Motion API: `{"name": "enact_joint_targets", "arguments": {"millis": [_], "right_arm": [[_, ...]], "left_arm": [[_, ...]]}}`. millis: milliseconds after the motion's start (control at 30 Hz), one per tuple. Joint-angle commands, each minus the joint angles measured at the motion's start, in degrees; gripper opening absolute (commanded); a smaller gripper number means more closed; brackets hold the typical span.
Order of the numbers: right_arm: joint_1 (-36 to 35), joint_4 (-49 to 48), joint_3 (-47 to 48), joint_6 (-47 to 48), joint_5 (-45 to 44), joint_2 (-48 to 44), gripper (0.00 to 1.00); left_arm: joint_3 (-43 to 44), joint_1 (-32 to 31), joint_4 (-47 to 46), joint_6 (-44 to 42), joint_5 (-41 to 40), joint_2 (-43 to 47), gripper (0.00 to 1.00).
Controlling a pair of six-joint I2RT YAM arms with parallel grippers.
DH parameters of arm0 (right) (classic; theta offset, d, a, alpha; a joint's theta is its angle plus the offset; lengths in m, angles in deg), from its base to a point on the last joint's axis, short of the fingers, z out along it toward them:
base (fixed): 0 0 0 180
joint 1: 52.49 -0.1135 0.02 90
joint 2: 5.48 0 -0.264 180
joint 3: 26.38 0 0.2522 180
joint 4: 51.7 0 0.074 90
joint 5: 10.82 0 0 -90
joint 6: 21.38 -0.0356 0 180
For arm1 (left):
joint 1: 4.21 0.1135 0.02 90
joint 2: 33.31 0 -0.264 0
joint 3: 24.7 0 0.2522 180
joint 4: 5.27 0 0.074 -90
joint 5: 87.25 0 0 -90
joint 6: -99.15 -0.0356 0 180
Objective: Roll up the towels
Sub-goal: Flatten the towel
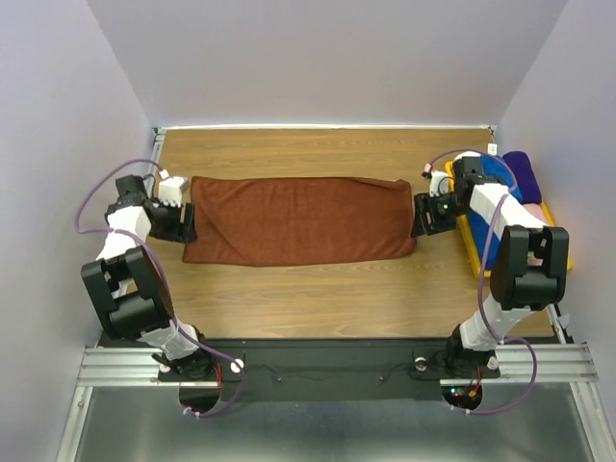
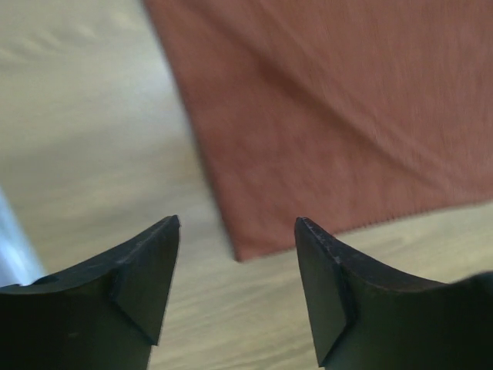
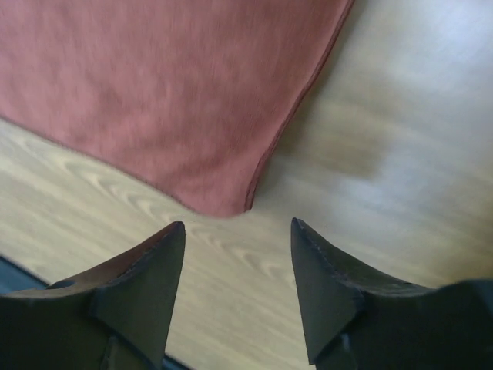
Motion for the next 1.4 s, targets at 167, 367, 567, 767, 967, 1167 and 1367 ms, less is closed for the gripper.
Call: {"name": "enact_joint_targets", "arguments": {"millis": [167, 367, 567, 767, 967, 1167, 1367], "right_arm": [[-0.5, 0.4, -1.4, 1.7, 6.2, 5.5, 0.64], [-0.5, -1.4, -1.4, 1.8, 10.6, 8.8, 0.57], [-0.4, -0.4, -4.4, 2.4, 10.6, 6.4, 0.49], [-0.4, 0.7, -5.2, 2.7, 9.3, 5.1, 0.18], [-0.4, 1.9, -4.2, 3.0, 5.9, 2.2, 0.11], [-0.4, 2.5, -4.2, 2.9, 1.9, 3.0, 0.01], [-0.4, 2.5, -6.3, 3.0, -0.8, 3.2, 0.01]], "left_arm": [[-9.6, 0.1, -0.8, -3.3, 1.3, 5.2, 0.75], [-8.5, 0.4, -0.2, -3.3, 1.8, 3.3, 0.75], [-8.6, 0.6, -0.2, -4.8, 0.2, 2.6, 0.74], [-8.8, 0.8, -1.0, -5.1, -0.6, 1.6, 0.71], [-8.4, 0.8, -1.0, -5.3, -0.8, 1.3, 0.7], [-8.6, 0.8, -1.5, -4.8, -1.5, 0.6, 0.6], [-9.6, 1.0, 0.0, -6.9, -3.1, -0.7, 0.39]]}}
